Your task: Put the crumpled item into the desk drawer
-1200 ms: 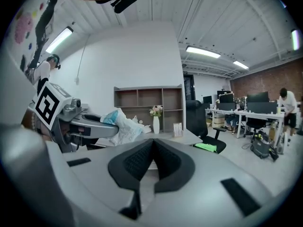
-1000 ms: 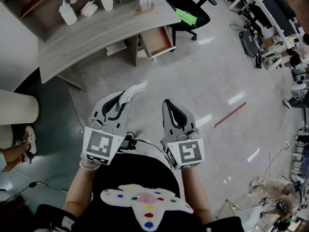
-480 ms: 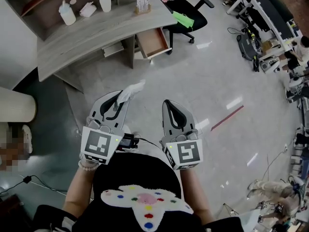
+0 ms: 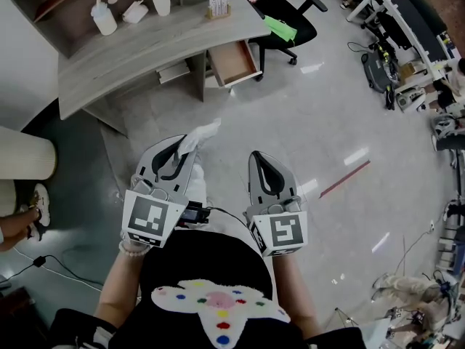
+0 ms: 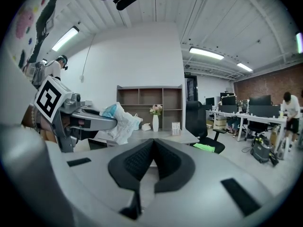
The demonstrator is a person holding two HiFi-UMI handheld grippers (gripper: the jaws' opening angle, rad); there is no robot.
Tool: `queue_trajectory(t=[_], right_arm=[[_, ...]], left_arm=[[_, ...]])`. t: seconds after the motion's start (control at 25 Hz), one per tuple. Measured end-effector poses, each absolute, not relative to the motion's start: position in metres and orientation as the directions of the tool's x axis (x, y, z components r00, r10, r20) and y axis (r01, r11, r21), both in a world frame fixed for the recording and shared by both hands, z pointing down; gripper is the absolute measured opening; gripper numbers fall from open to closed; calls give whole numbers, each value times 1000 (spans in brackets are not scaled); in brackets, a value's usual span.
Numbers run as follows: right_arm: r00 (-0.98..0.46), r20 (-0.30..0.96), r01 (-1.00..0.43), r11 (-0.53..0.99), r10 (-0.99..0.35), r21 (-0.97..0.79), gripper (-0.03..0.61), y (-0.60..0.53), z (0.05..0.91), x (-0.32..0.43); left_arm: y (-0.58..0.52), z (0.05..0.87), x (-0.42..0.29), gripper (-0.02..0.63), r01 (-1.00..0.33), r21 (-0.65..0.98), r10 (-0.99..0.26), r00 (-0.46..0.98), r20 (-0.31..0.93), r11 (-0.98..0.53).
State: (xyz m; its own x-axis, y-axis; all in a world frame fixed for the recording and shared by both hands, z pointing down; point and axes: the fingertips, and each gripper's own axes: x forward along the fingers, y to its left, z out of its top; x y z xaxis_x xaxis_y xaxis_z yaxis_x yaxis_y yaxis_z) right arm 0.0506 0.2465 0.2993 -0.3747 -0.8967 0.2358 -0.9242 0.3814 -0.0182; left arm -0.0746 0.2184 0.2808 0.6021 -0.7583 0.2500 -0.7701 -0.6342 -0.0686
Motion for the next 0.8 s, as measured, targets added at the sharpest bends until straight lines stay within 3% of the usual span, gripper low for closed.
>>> queue_trajectory(t=[0.8], right_arm=[[-312, 260, -945, 327, -914, 15, 1, 138, 304, 58]], left_arm=[[101, 292, -57, 61, -709, -44, -692, 671, 266, -704]])
